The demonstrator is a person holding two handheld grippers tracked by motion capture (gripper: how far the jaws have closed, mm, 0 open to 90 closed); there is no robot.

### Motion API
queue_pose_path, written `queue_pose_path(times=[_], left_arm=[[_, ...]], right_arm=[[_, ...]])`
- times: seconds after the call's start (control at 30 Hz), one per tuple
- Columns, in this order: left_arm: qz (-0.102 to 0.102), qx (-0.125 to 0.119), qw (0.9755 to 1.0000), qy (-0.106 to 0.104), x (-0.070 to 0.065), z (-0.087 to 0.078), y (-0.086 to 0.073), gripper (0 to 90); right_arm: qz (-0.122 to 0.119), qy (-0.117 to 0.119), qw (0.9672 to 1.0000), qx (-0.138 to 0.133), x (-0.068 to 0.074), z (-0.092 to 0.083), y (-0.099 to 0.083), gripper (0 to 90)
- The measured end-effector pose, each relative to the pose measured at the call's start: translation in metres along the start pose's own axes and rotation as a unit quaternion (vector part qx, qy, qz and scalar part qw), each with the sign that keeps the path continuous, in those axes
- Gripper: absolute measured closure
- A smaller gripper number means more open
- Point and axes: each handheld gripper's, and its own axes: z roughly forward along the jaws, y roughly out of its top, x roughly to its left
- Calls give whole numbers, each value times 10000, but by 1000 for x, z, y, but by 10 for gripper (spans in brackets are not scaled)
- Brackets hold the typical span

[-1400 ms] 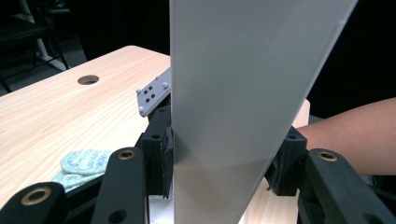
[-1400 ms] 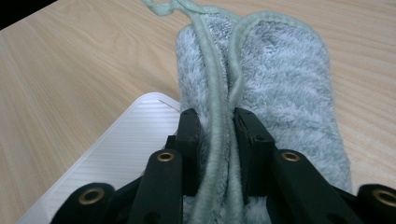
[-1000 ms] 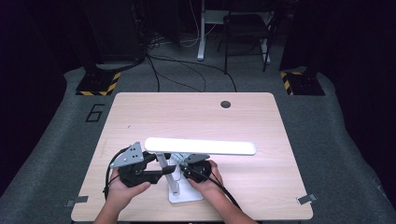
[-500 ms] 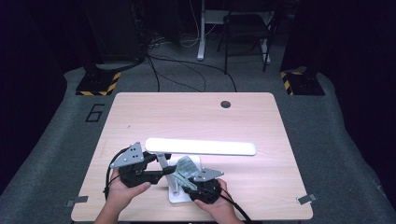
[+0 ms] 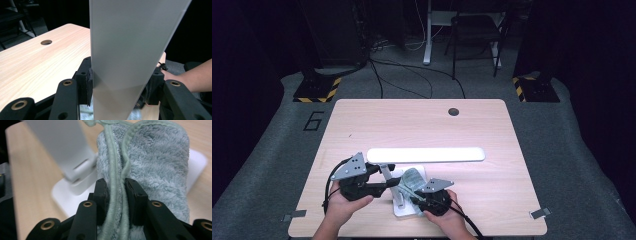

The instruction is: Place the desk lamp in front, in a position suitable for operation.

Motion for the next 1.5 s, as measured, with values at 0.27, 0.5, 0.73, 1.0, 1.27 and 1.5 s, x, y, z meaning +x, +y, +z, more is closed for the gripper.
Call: queue_pose_path(times=[0.27,0.5,0.73,1.0,1.27,1.5], left_arm=[[-5,4,10000,-59,2,-1,0,521],[0,-22,9999,-140,3,-1,-1,520],[-16,-35,9998,-204,5,-2,-2,518],[35,-74,9994,-323,6,-1,-2,518],[44,-121,9993,-343,6,-2,-3,519],[51,-97,9992,-393,6,-2,-3,518]], right_arm=[[209,-354,9991,-59,-28,15,15,721],[365,-733,9966,-61,-45,24,26,722],[562,-970,9937,51,-57,32,38,720],[716,-82,9970,-276,-38,29,49,732],[137,655,9978,-6,-10,43,45,752],[150,786,9967,143,-16,49,47,767]])
